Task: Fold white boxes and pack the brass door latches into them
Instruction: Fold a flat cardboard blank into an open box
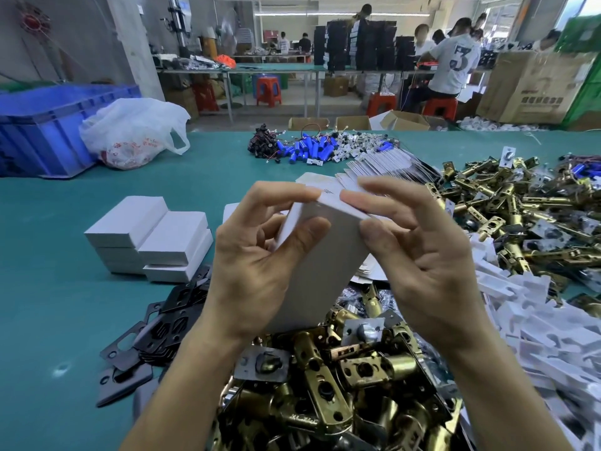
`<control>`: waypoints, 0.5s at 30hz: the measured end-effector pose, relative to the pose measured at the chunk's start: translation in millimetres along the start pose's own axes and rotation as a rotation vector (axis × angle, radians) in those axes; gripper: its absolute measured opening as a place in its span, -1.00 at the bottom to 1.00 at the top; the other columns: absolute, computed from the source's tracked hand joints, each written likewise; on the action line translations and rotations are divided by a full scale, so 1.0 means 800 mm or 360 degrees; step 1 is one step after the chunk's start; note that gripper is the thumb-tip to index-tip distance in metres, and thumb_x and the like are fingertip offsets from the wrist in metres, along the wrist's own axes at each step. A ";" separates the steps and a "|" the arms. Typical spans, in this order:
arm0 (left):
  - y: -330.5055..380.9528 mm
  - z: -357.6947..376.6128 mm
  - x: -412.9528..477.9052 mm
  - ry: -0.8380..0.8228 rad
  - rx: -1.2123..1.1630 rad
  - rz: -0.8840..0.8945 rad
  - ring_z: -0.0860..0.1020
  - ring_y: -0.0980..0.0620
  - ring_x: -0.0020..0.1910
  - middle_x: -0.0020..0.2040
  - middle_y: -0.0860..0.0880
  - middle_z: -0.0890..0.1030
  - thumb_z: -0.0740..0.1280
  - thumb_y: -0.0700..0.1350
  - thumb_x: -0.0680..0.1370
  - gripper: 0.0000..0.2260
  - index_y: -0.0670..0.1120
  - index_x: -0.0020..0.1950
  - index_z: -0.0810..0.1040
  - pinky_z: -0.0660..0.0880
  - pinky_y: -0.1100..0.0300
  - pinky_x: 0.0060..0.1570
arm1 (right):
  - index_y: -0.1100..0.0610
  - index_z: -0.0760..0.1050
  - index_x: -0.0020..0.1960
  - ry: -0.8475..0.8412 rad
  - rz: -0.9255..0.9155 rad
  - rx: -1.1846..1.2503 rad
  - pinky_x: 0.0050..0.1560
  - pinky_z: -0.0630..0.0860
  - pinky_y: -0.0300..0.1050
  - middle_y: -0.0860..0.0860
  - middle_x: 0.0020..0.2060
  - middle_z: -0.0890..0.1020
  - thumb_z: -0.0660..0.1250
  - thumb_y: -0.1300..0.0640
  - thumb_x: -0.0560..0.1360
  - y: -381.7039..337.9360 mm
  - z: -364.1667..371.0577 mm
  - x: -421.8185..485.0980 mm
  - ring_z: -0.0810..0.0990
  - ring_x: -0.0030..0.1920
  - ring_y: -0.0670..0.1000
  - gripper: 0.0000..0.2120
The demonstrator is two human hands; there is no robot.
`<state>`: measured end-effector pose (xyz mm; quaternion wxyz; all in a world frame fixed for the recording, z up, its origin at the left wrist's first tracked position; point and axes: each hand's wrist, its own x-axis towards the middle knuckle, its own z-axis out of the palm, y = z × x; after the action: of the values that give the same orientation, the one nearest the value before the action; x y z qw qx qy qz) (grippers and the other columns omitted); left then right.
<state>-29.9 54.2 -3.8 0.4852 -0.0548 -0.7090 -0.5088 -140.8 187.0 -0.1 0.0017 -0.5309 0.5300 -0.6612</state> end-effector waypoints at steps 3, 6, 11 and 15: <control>-0.001 -0.002 -0.001 -0.0030 0.0097 0.0076 0.60 -0.20 -0.18 -0.02 0.01 0.63 0.39 0.04 0.59 -0.90 0.18 0.07 0.52 0.56 -0.12 -0.28 | -0.01 0.57 0.18 0.0038 -0.0074 -0.0061 0.08 0.62 -0.04 0.03 0.15 0.66 0.33 0.20 0.56 0.002 0.002 0.000 0.64 0.19 0.01 -0.77; -0.003 -0.003 -0.001 -0.0051 0.0172 0.0130 0.51 -0.33 -0.24 -0.08 -0.04 0.59 0.35 0.05 0.62 -0.90 0.12 0.08 0.47 0.46 -0.31 -0.34 | 0.06 0.58 0.16 0.0061 -0.0142 -0.0091 0.11 0.60 -0.12 0.06 0.16 0.64 0.43 0.22 0.49 0.006 0.006 -0.003 0.63 0.20 -0.01 -0.75; -0.005 -0.004 0.000 -0.0167 0.0217 0.0116 0.61 -0.26 -0.03 -0.01 -0.12 0.63 0.32 -0.09 0.64 -0.92 0.09 0.09 0.55 0.55 -0.27 -0.02 | 0.12 0.58 0.14 0.0060 -0.0076 0.0043 0.16 0.57 -0.14 0.06 0.14 0.64 0.41 0.31 0.44 0.013 0.008 -0.005 0.64 0.19 -0.01 -0.71; -0.003 -0.004 0.002 -0.0127 0.0299 0.0179 0.63 -0.13 0.14 0.09 -0.06 0.65 0.33 -0.17 0.62 -0.86 -0.03 0.17 0.57 0.53 -0.09 0.15 | 0.06 0.65 0.16 -0.0007 -0.0008 0.0038 0.17 0.57 -0.12 0.04 0.21 0.61 0.41 0.25 0.48 0.013 0.005 -0.004 0.59 0.27 0.01 -0.72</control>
<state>-29.8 49.7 -3.9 0.4874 -0.0692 -0.7681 -0.4096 -142.2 181.4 -10.0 0.0076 -0.5337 0.5207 -0.6663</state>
